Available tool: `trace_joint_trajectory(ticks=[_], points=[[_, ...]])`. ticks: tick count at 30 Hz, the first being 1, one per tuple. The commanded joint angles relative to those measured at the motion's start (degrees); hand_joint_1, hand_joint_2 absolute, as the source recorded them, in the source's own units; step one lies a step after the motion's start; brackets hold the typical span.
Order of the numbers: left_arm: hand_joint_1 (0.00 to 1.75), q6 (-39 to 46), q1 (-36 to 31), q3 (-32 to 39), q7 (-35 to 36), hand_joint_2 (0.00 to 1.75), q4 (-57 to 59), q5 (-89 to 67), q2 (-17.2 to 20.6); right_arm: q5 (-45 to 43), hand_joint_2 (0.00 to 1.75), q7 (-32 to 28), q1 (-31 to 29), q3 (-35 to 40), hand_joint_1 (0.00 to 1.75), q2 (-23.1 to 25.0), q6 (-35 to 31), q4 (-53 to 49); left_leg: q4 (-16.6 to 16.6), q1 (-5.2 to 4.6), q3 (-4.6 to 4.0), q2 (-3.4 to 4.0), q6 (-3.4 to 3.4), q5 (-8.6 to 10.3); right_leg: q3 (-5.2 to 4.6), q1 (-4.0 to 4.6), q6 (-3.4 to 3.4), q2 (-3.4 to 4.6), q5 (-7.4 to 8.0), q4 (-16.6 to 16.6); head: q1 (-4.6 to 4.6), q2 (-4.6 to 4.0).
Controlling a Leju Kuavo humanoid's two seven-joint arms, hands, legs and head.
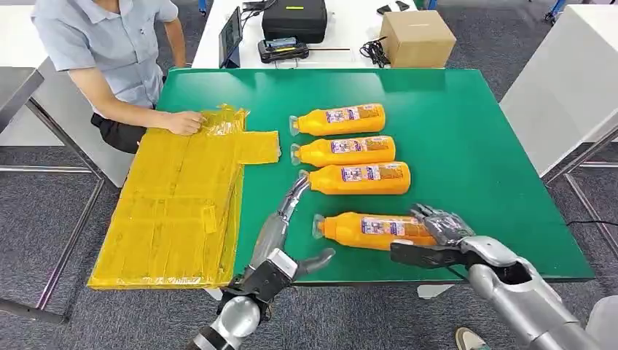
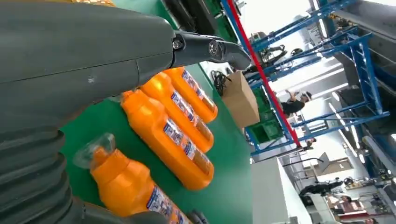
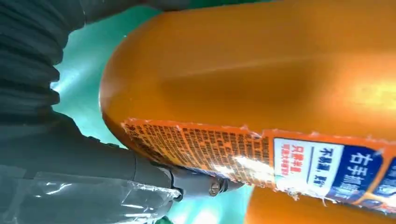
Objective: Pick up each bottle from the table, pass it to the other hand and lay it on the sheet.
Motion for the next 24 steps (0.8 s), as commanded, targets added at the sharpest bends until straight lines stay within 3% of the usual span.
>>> trace_joint_trajectory(ticks=[1, 9, 17, 24], points=[[0.0, -0.19, -3.68, -2.2, -0.31, 1.75, 5.07, 0.72, 0.89, -1.66, 1.75, -0.9, -2.45, 3.16, 1.75, -2.15, 0.97, 2.88, -0.03, 0.03, 0.11, 0.04, -0.07, -0.02, 0.11, 0.03, -0.08, 0.02, -0.01, -0.04, -0.02, 0.0], [0.0, 0.47, -4.04, -3.19, -0.37, 1.75, 4.49, 0.88, 0.99, -0.09, 1.75, -3.76, 0.28, 0.87, 1.75, 3.98, -5.4, 5.64, -0.05, 0.13, 0.23, 0.11, -0.12, -0.07, 0.24, 0.14, -0.14, 0.07, -0.01, -0.12, 0.0, 0.0], [0.0, 0.46, -4.02, -3.19, -0.36, 1.75, 4.51, 0.88, 1.03, -0.11, 1.75, -3.76, 0.22, 0.79, 1.75, 3.96, -5.39, 5.65, -0.06, 0.12, 0.3, 0.16, -0.13, -0.06, 0.27, 0.13, -0.15, 0.08, -0.02, -0.1, -0.02, 0.0], [0.0, 0.52, -3.41, -2.81, 0.15, 1.75, 3.47, -0.01, 0.85, 3.53, 1.75, -6.2, 4.06, -5.77, 1.75, 11.67, -11.71, 4.53, -0.09, 0.12, 0.3, 0.21, -0.12, -0.05, 0.25, 0.12, -0.14, 0.13, 0.0, -0.11, -0.02, 0.0]])
